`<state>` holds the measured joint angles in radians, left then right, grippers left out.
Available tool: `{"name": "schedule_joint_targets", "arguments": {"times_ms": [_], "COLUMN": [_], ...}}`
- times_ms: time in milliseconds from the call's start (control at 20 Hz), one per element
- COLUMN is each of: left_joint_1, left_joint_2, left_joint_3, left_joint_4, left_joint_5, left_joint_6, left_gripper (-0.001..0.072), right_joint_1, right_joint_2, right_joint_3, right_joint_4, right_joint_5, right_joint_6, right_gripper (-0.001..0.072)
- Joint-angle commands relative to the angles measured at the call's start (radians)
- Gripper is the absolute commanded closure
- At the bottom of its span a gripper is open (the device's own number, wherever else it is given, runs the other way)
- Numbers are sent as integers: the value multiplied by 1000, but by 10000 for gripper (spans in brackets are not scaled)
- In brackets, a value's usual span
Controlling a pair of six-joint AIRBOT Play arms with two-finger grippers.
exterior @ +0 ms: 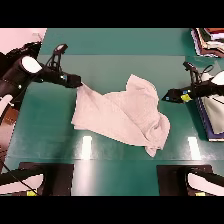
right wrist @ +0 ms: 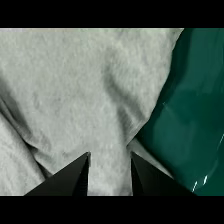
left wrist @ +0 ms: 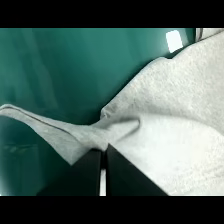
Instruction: Fold the shirts.
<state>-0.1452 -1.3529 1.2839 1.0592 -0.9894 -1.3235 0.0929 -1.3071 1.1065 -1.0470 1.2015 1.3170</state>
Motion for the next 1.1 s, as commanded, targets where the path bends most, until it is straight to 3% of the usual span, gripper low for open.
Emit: {"name": "schedule_joint_targets", "arguments": {"times_ms": [0,250,550,600,650,850,1050], "left_joint_1": [0,0,0,0,0,0,42], "left_joint_2": [-1,-1,-1,-1,-1,18,162], "left_joint_3": [60,60,60,60,60,82,184], "left_joint_4": [74,76,75,75,75,116,200], "left_joint_5": [-29,-49,-49,-49,-49,-69,-66], "left_joint_6": [-15,-14,-15,-15,-16,-69,-113], "left_gripper": [686,686,686,686,686,687,687], "right_joint_1": [-16,-16,-3,4,14,21,-63], "right_joint_2": [-198,-422,-534,-534,-533,-460,-225], "right_joint_3": [133,323,421,420,420,421,422], "right_joint_4": [1,1,2,0,1,-1,0], "right_joint_5": [-52,-34,1,-9,-17,-71,-142], "right_joint_6": [-13,-7,-6,-9,-19,-25,-26], "right_gripper": [400,401,413,490,700,700,700]}}
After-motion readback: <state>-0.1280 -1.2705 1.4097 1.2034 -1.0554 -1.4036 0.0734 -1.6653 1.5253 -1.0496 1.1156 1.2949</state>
